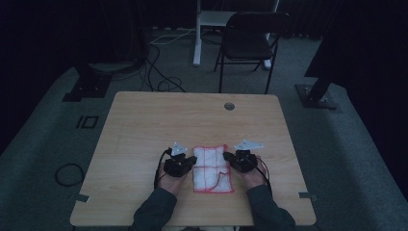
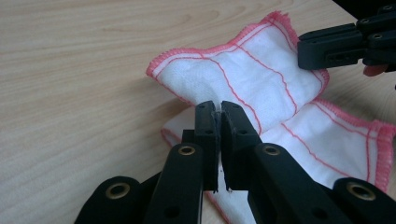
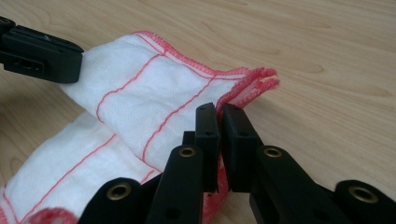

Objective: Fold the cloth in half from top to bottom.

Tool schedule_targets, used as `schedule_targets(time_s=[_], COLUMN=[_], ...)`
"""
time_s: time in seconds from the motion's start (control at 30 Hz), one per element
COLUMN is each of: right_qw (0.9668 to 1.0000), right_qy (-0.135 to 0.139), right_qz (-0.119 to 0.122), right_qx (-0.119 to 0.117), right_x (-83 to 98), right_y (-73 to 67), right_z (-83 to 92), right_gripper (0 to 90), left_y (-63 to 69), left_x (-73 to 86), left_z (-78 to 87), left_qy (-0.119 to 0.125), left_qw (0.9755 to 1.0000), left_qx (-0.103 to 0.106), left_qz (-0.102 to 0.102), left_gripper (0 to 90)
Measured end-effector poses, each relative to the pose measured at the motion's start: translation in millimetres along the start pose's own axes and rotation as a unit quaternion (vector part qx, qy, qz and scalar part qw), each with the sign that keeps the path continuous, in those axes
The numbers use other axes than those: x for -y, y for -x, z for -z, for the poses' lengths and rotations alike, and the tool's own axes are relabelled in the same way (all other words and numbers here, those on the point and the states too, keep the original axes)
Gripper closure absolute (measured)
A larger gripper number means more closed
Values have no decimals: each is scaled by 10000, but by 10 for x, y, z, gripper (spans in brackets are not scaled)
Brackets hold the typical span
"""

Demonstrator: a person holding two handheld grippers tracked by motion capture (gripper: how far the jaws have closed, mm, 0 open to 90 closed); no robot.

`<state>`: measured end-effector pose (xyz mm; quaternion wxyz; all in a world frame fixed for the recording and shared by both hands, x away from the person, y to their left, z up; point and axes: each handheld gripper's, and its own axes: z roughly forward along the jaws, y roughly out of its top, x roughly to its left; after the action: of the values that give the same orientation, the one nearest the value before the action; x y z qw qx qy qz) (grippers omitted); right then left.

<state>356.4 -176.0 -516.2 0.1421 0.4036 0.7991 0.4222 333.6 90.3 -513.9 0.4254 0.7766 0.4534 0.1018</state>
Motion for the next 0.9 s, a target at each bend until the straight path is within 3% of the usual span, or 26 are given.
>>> schedule_targets(time_s=[0.7, 0.83, 0.87, 0.9], right_qw=[9998, 9996, 9996, 9996], right_qy=[-157, -220, -195, -195], right_qz=[-126, -158, -180, -180], right_qx=[-37, -47, -14, -14], right_x=[182, 176, 156, 156], right_y=[-29, -18, -8, -8], right_z=[30, 27, 38, 38], right_gripper=[844, 812, 749, 749], left_y=[24, 25, 25, 27], left_x=[217, 225, 225, 225], left_z=[-44, -53, -54, -54], left_qy=[-234, -227, -232, -238], left_qw=[9997, 9997, 9997, 9997], left_qx=[-39, -47, -58, -64], left_qz=[-37, -34, -42, -50], left_gripper=[855, 850, 847, 847])
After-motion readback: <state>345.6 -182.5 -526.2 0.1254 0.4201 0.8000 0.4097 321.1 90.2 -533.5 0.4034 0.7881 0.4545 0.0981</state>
